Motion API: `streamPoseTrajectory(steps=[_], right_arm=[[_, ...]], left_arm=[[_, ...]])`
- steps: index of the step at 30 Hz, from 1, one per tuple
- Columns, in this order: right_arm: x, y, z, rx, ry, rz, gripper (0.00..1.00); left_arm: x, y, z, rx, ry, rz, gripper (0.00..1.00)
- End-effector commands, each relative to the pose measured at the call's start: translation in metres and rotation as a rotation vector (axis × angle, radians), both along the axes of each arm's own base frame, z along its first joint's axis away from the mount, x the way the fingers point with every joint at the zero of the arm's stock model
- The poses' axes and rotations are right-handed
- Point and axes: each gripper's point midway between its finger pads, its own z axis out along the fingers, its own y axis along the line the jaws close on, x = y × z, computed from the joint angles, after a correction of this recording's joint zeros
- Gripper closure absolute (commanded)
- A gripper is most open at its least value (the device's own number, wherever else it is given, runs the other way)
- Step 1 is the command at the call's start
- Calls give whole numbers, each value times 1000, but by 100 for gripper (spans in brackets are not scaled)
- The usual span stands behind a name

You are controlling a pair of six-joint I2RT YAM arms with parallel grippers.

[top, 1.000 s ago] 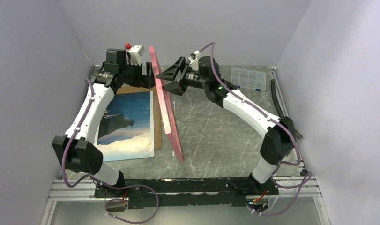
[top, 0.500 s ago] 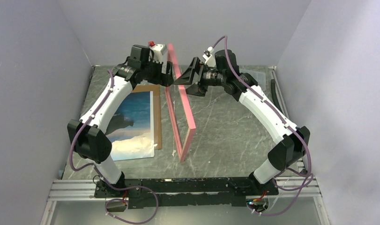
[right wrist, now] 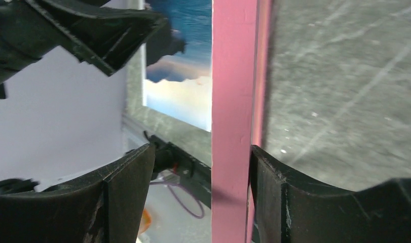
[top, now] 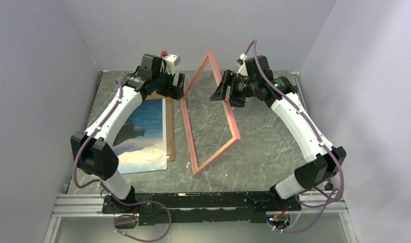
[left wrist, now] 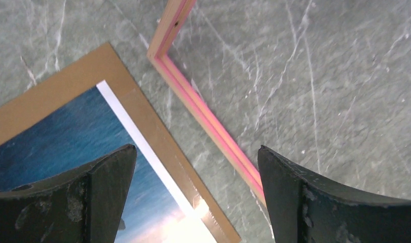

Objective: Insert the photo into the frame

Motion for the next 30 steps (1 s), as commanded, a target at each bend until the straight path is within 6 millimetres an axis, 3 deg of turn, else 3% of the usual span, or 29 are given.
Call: streamPoseTrajectory(steps=[1, 7, 17, 30], right_arm=[[-13, -43, 0, -196, -98, -37, 31], [-21, -82, -39, -358, -110, -114, 36], [-29, -124, -99, -538, -121, -185, 81], [-14, -173, -165, -841, -78, -297, 78]], left_arm=[[-14, 22, -11, 96, -8, -14, 5], [-21, 40, -35, 130, 55, -11, 5], [-25, 50, -57, 177, 75, -12, 5], [-31, 63, -77, 220, 104, -12, 5]])
